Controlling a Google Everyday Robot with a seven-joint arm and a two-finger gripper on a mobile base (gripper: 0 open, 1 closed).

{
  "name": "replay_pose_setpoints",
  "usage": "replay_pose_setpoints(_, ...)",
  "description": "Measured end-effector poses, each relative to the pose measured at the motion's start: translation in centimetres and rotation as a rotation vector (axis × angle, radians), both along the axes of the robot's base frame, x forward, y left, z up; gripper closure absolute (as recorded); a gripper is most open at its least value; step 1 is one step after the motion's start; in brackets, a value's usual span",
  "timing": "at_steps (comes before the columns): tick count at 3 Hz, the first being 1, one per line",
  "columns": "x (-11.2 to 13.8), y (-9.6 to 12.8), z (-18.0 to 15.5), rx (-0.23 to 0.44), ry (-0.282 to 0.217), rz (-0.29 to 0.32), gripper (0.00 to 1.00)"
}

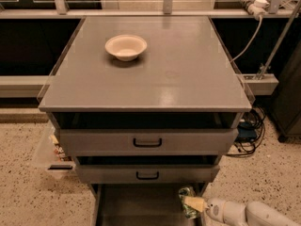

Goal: Place green can into bottom drawer

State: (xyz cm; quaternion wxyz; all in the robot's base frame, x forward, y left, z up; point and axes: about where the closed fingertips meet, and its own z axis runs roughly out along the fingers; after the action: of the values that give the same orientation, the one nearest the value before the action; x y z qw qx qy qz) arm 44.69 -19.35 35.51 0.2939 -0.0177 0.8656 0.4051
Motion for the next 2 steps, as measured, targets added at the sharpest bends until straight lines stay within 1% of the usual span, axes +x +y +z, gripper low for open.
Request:
replay_pose_setpoints(1, 0.0, 0.1, -0.3, 0.001, 0.006, 0.002, 1.0)
replay_pose_setpoints(2, 0.3, 1.2, -3.6, -0.013, 0.074, 0.003, 1.0)
